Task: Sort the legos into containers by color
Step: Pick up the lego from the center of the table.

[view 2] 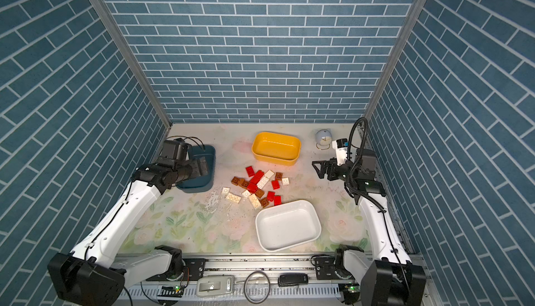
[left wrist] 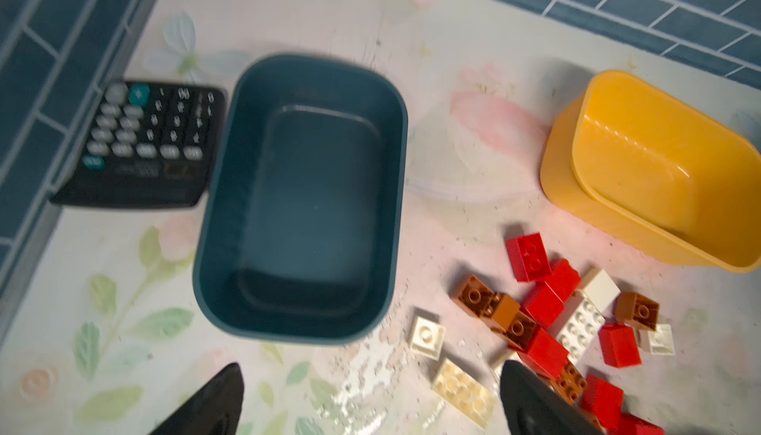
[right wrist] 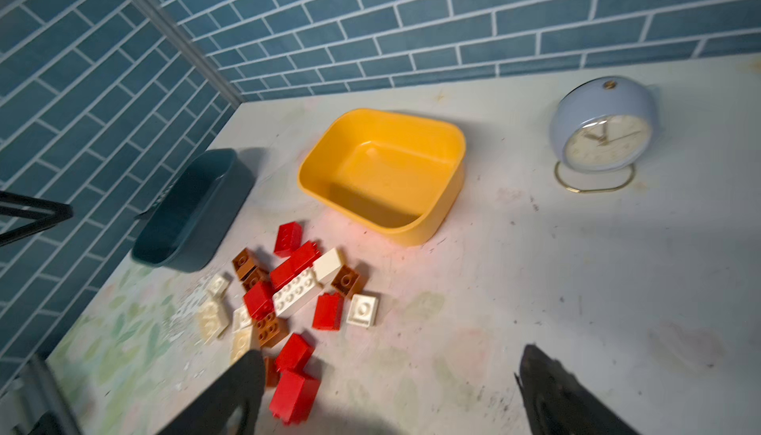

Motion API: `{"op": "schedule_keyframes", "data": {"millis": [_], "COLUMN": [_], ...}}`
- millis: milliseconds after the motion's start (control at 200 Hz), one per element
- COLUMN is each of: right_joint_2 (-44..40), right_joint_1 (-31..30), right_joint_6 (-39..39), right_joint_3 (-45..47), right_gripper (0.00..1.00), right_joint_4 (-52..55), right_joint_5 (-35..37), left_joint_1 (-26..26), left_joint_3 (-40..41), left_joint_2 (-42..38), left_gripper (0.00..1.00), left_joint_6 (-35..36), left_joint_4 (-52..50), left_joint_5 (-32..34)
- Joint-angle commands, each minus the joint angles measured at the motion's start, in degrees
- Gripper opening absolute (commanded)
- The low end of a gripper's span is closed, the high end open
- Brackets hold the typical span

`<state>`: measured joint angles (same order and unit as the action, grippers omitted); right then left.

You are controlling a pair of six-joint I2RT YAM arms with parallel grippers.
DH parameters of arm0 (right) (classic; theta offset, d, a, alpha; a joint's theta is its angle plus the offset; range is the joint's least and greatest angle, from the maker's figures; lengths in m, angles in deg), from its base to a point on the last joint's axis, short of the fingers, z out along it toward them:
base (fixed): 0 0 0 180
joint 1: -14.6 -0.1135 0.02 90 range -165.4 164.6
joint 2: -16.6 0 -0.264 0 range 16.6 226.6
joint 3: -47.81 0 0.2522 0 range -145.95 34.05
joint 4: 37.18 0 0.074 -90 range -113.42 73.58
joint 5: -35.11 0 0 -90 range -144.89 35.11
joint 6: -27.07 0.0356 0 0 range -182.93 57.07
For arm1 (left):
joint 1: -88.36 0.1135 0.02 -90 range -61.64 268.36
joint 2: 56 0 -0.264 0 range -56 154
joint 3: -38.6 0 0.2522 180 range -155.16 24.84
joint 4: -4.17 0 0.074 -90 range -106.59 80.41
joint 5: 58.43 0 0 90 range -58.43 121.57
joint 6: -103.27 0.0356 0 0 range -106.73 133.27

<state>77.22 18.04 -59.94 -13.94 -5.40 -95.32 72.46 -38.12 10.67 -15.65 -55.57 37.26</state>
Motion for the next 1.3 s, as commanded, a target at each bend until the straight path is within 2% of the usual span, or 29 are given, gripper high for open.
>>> {"op": "schedule_keyframes", "data": {"millis": [0,240,380,545,710,860,1020,1110,1295], "right_joint_2": [-0.06,0.27,0.11,0.09,0.64,2.03,2.57,2.77,2.90], "right_joint_1": [-0.05,-1.32,-2.68,-5.56,-9.26,-12.50,-13.81,-14.04,-14.34], "right_joint_6": [-3.59,-3.68,-3.65,-3.12,-3.16,-3.94,-4.21,-4.47,-4.74], "right_joint_3": [-1.76,-1.43,-1.29,-1.45,-2.47,-3.74,-4.04,-4.13,-4.32], "right_gripper": [0.96,0.96,0.96,0.98,0.98,0.99,0.99,0.99,0.99], "right_joint_4": [10.84,15.38,16.85,17.32,18.68,20.42,21.17,21.82,22.67], "right_joint_5": [-7.69,-9.94,-9.83,-8.91,-7.82,-7.48,-6.62,-6.43,-6.33], "left_joint_1": [-3.76,-12.21,-15.81,-17.98,-18.92,-18.85,-17.96,-16.80,-14.87], "left_joint_3": [-2.01,-3.93,-2.58,-1.63,-2.70,-3.71,-5.00,-5.27,-5.60], "left_joint_2": [1.34,8.06,11.70,16.80,22.91,26.84,30.94,32.51,34.38], "left_gripper": [0.97,0.95,0.92,0.87,0.84,0.83,0.79,0.73,0.70], "left_joint_6": [-10.76,-24.77,-29.92,-28.86,-22.44,-7.71,3.06,6.39,11.91], "left_joint_4": [-11.10,-18.69,-13.63,-5.53,-2.89,0.73,0.74,1.21,2.51], "left_joint_5": [1.55,4.85,4.85,6.11,7.38,5.38,1.52,0.11,-3.17]}}
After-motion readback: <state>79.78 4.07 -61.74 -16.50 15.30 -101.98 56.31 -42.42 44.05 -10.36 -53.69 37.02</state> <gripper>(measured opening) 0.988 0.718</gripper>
